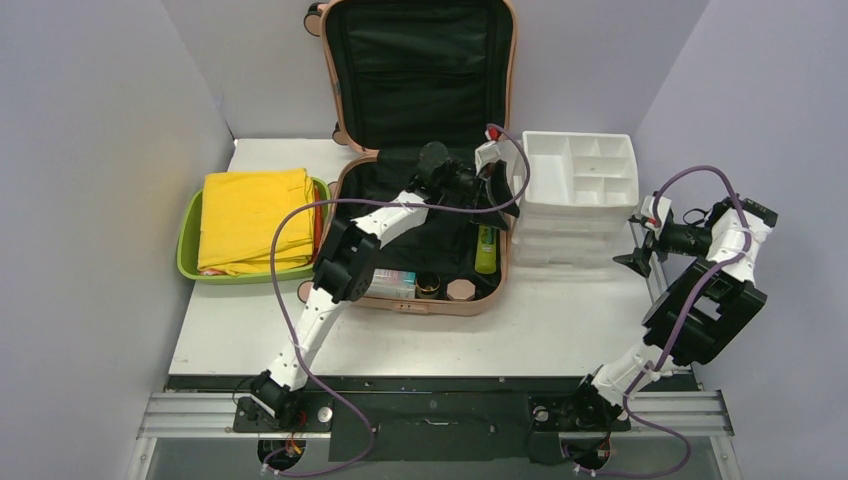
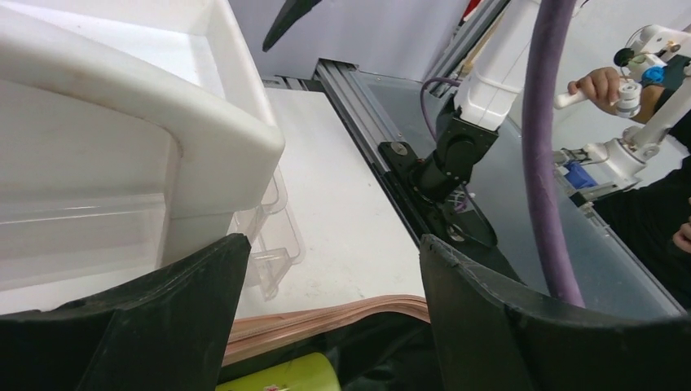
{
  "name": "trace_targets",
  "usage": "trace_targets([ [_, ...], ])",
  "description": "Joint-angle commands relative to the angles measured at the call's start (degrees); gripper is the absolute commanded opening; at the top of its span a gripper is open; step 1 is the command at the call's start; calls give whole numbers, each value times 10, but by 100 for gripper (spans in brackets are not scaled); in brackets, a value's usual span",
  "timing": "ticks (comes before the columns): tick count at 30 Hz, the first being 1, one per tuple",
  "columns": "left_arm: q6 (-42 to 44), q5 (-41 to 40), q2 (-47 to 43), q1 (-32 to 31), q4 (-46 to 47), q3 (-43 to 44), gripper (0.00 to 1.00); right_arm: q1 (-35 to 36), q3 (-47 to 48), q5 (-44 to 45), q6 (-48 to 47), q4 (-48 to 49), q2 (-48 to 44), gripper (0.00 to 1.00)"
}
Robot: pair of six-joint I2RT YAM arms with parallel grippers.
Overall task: Open, take out, and arrange the luggage
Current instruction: Open the drawer in the storage box.
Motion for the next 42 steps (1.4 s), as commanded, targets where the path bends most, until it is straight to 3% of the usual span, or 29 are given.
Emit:
trace_targets([
  [1,144,-84,28,-7,-139,108,75,46,27,-112,-237,-65,18,100],
  [2,177,-94,33,-7,-216,122,75,49,33,-117,-237,-65,33,100],
  [3,231,-113,42,-8,-248,145,75,50,44,-125,-237,-65,41,100],
  [5,255,-124,50,-8,-281,159,75,54,60,-133,-233,-65,60,100],
  [13,199,-98,11,-4,-224,80,73,53,15,-61,-239,-66,20,100],
  [18,64,-67,-21,-4,-52,9,71,33,-26,-35,-238,-65,-11,99],
  [20,53,-65,-35,-5,-32,-13,70,23,-29,-39,-234,-66,-17,99],
  [25,35,-64,-56,-8,0,-54,69,16,-36,-46,-228,-66,-31,99],
  [34,50,-73,-42,-13,-28,-12,69,26,9,-61,-200,-65,-14,100],
  [42,8,-65,-72,-16,21,-54,69,27,1,-63,-185,-66,-38,100],
])
